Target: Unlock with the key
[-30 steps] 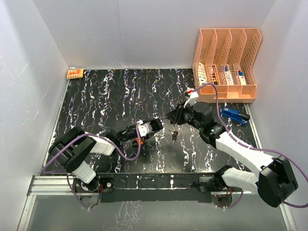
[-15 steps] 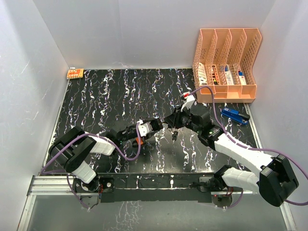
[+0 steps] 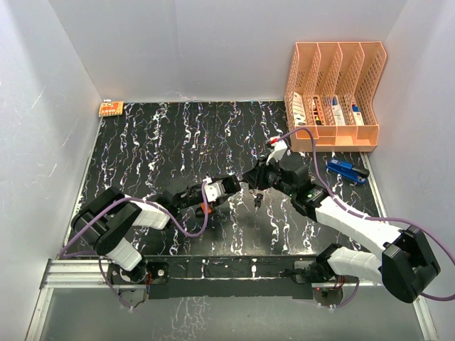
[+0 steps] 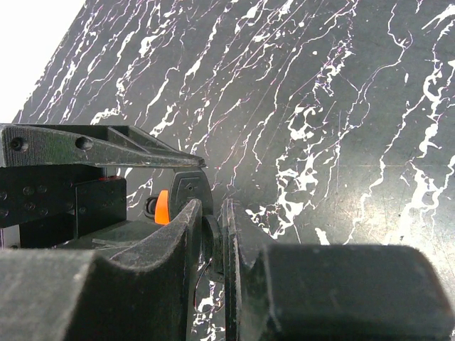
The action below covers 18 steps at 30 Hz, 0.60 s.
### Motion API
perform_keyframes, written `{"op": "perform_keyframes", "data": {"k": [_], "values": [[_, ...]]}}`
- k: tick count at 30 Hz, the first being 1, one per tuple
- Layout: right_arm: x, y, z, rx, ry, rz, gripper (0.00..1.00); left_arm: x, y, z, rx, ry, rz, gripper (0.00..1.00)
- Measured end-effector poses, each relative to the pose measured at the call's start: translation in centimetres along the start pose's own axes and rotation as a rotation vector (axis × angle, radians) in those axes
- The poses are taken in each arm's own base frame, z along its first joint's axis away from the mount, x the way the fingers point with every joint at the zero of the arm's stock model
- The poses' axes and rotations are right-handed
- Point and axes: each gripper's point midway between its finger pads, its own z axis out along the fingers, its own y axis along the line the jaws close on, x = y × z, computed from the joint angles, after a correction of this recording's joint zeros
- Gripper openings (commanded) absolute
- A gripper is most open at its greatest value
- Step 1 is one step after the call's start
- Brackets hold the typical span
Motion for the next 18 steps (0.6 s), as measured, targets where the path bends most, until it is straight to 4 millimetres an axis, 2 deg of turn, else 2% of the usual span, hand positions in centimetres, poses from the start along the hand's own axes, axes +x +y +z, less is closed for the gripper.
{"op": "perform_keyframes", "data": {"k": [18], "values": [[1.2,-0.2,1.0,0.0,0.035,0.005,0.0,0.4,-0.1,0.3,0.019,0.025,-0.01,0.0]]}}
